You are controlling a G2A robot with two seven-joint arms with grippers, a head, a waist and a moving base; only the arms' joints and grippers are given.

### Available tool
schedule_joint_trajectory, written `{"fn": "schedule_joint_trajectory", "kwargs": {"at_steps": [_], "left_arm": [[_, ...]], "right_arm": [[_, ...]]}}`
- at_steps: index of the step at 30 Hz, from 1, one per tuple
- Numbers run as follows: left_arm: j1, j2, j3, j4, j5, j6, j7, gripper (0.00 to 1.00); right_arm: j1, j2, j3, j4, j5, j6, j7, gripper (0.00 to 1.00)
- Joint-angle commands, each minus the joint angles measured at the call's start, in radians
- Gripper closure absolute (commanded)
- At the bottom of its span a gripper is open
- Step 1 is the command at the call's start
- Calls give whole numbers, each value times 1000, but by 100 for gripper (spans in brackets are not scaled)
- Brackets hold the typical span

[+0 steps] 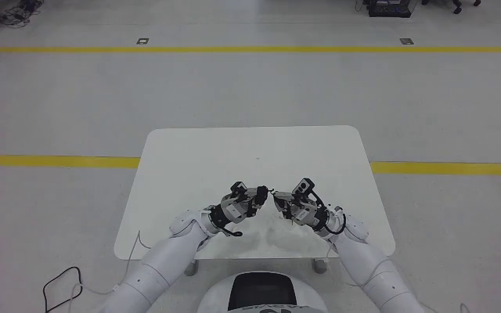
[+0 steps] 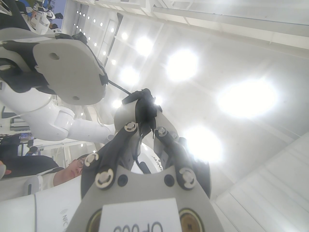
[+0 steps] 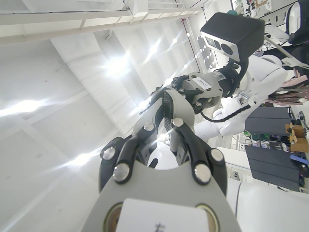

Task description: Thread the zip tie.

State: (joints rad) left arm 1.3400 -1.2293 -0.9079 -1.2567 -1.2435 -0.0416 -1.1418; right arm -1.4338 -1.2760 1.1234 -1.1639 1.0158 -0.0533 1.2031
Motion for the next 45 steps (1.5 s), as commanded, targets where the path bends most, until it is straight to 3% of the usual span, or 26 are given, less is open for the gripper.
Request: {"fn": "schedule_joint_trajectory", "kwargs": {"at_steps": [1, 45], "left_arm": [[0, 0, 0, 0, 0, 0, 0, 100], [0, 0, 0, 0, 0, 0, 0, 100]], "right_arm": [[0, 0, 0, 1, -1, 0, 0, 100], [27, -7, -19, 55, -2, 3, -5, 100]]}}
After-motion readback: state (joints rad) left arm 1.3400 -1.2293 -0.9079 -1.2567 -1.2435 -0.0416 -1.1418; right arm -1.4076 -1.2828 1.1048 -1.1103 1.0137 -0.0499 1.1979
